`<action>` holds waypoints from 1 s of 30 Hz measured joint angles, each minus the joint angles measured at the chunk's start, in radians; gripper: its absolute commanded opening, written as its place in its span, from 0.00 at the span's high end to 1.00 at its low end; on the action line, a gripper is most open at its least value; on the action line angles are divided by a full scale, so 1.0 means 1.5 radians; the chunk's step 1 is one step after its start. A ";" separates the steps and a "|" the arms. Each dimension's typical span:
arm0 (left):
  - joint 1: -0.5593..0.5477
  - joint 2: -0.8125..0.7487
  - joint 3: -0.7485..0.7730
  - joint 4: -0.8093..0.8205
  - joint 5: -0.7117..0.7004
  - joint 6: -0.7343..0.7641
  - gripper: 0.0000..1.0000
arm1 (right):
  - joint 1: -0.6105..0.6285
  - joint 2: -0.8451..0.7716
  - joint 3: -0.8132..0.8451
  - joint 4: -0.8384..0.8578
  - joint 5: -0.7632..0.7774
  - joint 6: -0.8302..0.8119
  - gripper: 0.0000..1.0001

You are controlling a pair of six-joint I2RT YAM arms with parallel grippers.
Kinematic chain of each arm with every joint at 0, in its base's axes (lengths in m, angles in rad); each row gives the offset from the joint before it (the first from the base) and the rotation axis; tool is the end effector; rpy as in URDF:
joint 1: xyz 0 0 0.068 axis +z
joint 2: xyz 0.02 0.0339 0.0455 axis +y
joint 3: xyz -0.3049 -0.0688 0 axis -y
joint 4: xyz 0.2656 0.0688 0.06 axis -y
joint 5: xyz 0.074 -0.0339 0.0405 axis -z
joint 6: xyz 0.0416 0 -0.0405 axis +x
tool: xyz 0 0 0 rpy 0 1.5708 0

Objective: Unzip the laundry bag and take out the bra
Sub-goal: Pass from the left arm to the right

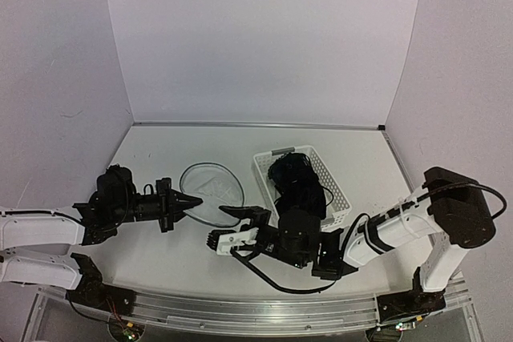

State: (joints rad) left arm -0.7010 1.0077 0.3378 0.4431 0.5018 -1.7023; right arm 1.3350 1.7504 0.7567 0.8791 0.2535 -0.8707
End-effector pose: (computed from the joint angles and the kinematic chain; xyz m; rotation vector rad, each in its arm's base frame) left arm 0.1478 -0.1510 0.2286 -0.7010 2.2700 -1.9424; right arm 0.0997 0.3701 0.2106 -1.4072 0.9241 0.1356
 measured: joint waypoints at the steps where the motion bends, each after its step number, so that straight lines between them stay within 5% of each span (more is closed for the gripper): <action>1: 0.000 0.000 0.000 0.000 0.000 0.000 1.00 | 0.000 0.009 0.005 0.008 0.007 -0.003 0.55; 6: 0.000 0.000 0.000 -0.001 0.000 0.000 1.00 | 0.000 0.043 0.020 0.043 0.036 -0.016 0.71; 11: 0.000 0.000 0.000 -0.009 -0.001 0.000 1.00 | 0.000 0.066 0.028 0.056 0.050 -0.024 1.00; 13: 0.000 -0.003 0.000 -0.012 -0.003 0.000 0.98 | 0.000 0.067 0.029 0.058 0.053 -0.019 1.00; 18: 0.000 -0.016 0.000 -0.018 -0.005 0.006 0.65 | 0.000 0.067 0.031 0.064 0.055 -0.011 1.00; 25: 0.000 -0.045 0.001 -0.046 -0.007 0.041 0.39 | -0.012 0.045 0.042 0.001 0.046 0.041 1.00; 30: 0.000 -0.105 0.016 -0.100 -0.037 0.092 0.31 | -0.032 -0.013 0.079 -0.110 0.017 0.102 1.00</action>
State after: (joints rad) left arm -0.7010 0.8505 0.3622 0.2935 0.4469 -1.5639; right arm 1.2877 1.7302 0.8745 0.7139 0.2790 -0.7170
